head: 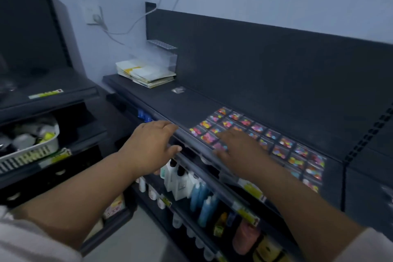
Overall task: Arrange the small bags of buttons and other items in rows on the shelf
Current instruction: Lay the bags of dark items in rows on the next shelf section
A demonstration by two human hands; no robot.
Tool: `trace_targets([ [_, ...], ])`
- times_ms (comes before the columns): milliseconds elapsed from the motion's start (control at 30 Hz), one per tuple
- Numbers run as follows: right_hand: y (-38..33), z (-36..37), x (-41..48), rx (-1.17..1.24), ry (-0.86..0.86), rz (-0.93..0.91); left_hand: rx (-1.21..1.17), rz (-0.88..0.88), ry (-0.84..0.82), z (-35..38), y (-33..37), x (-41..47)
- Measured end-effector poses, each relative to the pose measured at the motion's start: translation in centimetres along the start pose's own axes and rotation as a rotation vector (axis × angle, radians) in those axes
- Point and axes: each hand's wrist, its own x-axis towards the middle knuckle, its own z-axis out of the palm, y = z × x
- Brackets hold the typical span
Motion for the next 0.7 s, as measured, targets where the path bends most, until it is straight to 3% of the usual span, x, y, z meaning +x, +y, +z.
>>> trace_targets([
  [300,-0.9,1.9,9.1,0.023,0.006,-0.086,0.015,-0.082,-0.006,1.3,-6.2,4.2],
  [700,4.6,3.7,26.0,0.037,-0.01,-0.07,0.01,-0.187,-0.021,4.6,-12.0,19.9],
])
